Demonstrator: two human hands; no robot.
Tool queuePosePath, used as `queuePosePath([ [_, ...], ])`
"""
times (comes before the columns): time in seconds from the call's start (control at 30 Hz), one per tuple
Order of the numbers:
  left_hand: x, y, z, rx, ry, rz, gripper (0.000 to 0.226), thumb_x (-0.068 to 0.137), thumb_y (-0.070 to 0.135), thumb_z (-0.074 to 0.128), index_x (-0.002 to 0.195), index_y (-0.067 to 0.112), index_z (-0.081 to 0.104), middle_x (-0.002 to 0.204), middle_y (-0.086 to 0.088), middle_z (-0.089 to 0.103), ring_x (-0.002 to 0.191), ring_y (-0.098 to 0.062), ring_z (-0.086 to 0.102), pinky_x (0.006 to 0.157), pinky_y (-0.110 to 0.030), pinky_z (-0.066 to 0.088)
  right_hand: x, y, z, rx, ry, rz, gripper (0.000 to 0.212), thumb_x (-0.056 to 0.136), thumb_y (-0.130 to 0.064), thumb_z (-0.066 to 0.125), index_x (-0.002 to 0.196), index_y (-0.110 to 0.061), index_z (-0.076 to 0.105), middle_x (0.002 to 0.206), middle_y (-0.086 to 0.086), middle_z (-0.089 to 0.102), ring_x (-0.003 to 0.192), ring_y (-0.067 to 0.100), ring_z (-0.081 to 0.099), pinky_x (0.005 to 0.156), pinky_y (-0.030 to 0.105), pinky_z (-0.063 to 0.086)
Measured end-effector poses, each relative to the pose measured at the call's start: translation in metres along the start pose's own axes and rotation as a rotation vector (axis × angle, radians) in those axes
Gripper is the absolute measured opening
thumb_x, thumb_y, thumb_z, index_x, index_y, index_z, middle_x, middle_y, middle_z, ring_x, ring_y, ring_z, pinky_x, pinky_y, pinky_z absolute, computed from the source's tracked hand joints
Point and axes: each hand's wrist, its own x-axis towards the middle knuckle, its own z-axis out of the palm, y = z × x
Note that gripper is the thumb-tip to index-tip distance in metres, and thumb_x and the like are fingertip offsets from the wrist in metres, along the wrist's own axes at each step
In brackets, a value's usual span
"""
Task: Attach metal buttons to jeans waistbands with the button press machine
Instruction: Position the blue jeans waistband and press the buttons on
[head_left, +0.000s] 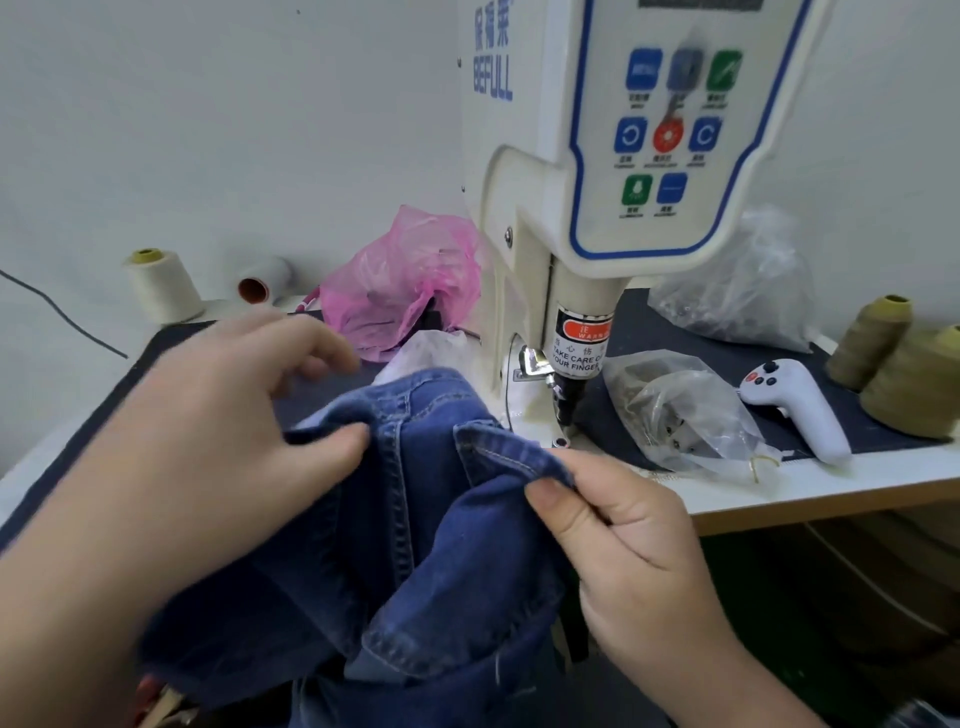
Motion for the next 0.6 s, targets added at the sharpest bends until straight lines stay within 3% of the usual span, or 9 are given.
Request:
queuePosePath([
  [0.07, -0.001, 0.019, 0.005, -0.009, -0.073, 0.200, 0.034, 0.072, 0.035, 0.054, 0.105, 0.042, 0.058, 0.105, 0.024, 0.053, 0.096, -0.004, 0.055, 0.087, -0.024, 0.042, 0.000, 0.000, -0.003, 0.107, -0.076, 0.085, 0.029, 0.088, -0.039, 0.059, 0.102, -0.018, 0.073, 0.086, 0.021, 0.064, 0.079, 0.022, 0.058, 0.072, 0.036, 0.047],
  [0.13, -0.006, 0.035, 0.014, -0.141, -0.196, 0.332, 0.039, 0.073, 0.029, 0.057, 0.110, 0.040, 0.060, 0.117, 0.025, 0.056, 0.109, -0.001, 0.056, 0.095, -0.015, 0.040, 0.001, -0.001, -0.007, 0.191, -0.134, 0.115, 0.032, 0.088, -0.038, 0.063, 0.102, -0.011, 0.071, 0.086, 0.023, 0.063, 0.083, 0.019, 0.056, 0.073, 0.032, 0.045],
  [0.27, -0.011, 0.044, 0.032, -0.396, -0.348, 0.248, 0.032, 0.075, 0.037, 0.075, 0.104, 0.039, 0.061, 0.122, 0.026, 0.064, 0.124, 0.002, 0.055, 0.105, -0.021, 0.039, 0.003, 0.000, -0.017, 0.270, -0.236, 0.151, 0.037, 0.087, -0.041, 0.068, 0.091, -0.004, 0.070, 0.081, 0.013, 0.057, 0.078, 0.023, 0.046, 0.069, 0.036, 0.036],
  [0.33, -0.011, 0.042, 0.033, -0.528, -0.510, 0.196, 0.028, 0.081, 0.036, 0.075, 0.103, 0.036, 0.059, 0.110, 0.019, 0.069, 0.112, -0.002, 0.062, 0.096, -0.019, 0.044, 0.002, -0.002, -0.020, 0.320, -0.318, 0.198, 0.035, 0.085, -0.043, 0.071, 0.089, -0.008, 0.073, 0.079, 0.009, 0.057, 0.076, 0.022, 0.046, 0.065, 0.033, 0.037],
  [0.43, -0.014, 0.042, 0.031, -0.619, -0.672, 0.148, 0.021, 0.086, 0.040, 0.071, 0.098, 0.035, 0.054, 0.080, 0.015, 0.066, 0.073, -0.004, 0.059, 0.068, -0.016, 0.044, 0.000, -0.008, -0.024, 0.285, -0.385, 0.194, 0.023, 0.088, -0.036, 0.067, 0.094, -0.016, 0.076, 0.079, -0.003, 0.065, 0.075, 0.012, 0.054, 0.066, 0.021, 0.042],
  [0.53, -0.015, 0.041, 0.036, -0.657, -0.683, -0.026, 0.033, 0.080, 0.058, 0.064, 0.107, 0.042, 0.055, 0.065, 0.012, 0.056, 0.059, -0.006, 0.046, 0.059, -0.020, 0.039, 0.001, -0.005, -0.025, -0.032, -0.232, 0.086, 0.020, 0.089, -0.041, 0.056, 0.087, -0.031, 0.074, 0.072, -0.011, 0.063, 0.071, 0.000, 0.055, 0.065, 0.019, 0.042],
  [0.6, -0.013, 0.043, 0.040, -0.687, -0.720, -0.132, 0.039, 0.077, 0.062, 0.063, 0.108, 0.039, 0.062, 0.066, 0.008, 0.057, 0.060, -0.013, 0.049, 0.061, -0.027, 0.042, -0.001, -0.002, -0.024, -0.085, -0.184, 0.098, 0.028, 0.087, -0.047, 0.055, 0.085, -0.025, 0.071, 0.069, -0.005, 0.058, 0.069, 0.003, 0.052, 0.063, 0.024, 0.041],
])
